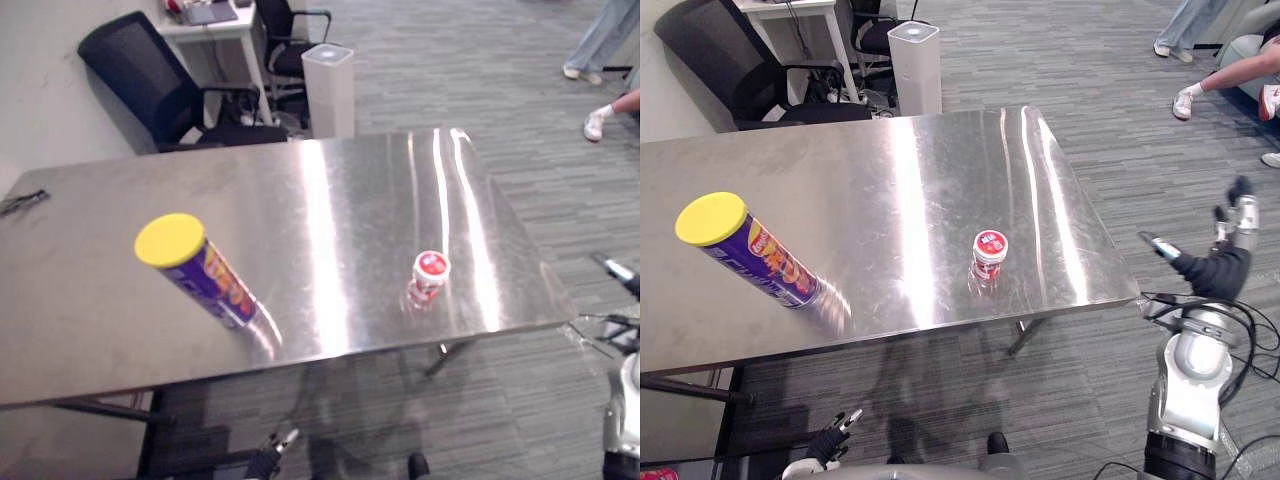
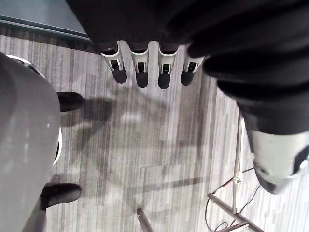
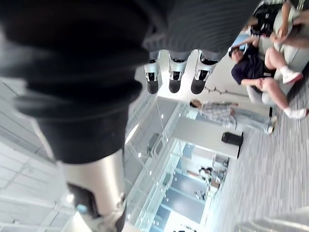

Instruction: Put the gum and the chips on the shelf.

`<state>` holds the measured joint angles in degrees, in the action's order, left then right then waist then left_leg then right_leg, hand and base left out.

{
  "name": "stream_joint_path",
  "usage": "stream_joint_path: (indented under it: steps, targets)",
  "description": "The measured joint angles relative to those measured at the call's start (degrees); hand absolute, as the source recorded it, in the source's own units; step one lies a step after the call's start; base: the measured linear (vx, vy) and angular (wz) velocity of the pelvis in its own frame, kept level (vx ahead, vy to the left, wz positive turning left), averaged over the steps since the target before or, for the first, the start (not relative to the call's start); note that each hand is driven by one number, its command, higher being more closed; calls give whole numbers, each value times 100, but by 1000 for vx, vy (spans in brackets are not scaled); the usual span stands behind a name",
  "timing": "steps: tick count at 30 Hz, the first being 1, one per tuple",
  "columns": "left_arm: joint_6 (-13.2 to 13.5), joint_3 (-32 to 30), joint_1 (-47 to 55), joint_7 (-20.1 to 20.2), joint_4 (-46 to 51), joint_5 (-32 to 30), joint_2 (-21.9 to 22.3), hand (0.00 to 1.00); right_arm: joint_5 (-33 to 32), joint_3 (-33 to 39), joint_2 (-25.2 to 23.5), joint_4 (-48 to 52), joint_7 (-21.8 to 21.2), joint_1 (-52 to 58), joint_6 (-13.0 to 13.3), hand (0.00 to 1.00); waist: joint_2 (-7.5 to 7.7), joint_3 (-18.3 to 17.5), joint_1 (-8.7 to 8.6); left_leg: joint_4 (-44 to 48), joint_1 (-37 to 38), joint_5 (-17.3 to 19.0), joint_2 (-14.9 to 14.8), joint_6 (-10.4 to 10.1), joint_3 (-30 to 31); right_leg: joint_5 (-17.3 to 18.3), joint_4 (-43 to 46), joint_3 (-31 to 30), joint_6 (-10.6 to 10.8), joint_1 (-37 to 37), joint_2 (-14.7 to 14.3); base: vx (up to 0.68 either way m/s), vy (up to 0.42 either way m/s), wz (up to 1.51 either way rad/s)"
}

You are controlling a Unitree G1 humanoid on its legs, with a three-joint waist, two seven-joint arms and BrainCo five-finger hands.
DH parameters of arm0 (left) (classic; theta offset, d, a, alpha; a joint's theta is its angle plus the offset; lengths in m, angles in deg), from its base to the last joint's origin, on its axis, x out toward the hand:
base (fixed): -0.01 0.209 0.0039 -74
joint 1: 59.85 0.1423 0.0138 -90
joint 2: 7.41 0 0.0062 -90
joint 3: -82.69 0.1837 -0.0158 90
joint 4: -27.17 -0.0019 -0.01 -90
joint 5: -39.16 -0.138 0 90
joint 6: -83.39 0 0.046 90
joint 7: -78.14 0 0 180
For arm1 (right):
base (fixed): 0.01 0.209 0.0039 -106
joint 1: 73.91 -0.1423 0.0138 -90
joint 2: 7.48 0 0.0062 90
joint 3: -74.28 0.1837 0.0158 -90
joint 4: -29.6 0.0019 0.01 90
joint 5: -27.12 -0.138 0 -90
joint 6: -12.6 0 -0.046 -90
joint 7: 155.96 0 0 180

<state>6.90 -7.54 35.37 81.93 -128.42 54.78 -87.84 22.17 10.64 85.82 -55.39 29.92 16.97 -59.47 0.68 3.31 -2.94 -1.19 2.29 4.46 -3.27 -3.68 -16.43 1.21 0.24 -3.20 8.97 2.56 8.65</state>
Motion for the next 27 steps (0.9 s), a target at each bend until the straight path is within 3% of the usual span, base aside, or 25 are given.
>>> stream_joint_path:
  steps: [6,9,14,27]
  targets:
    - [-2,42,82,29,14,-14,-4,0,-481,-964,2,-19,-822,227,-6,0,-5,-4,6,65,-51,41,63,-9,121,1,-9,120,1,-5,82,-65,-4,2]
    - [-2,50,81,50,27,-14,-2,0,-521,-1194,3,-19,-1025,244,-6,0,6,-13,24,109,-115,34,61,1,158,4,-33,168,0,21,87,-104,-36,4]
    - [-25,202,127,44,-23,-24,-5,0,-615,-1581,5,-26,-1041,271,-7,0,-82,-172,7,20,-104,-57,56,40,217,3,-58,237,-1,34,72,-80,-26,4]
    - [-30,258,103,-5,15,-70,-14,0,-897,-2257,-12,-570,-1196,32,-54,0,37,-252,141,-188,-98,-210,63,33,301,-108,-214,339,-9,-29,46,-1,-9,3]
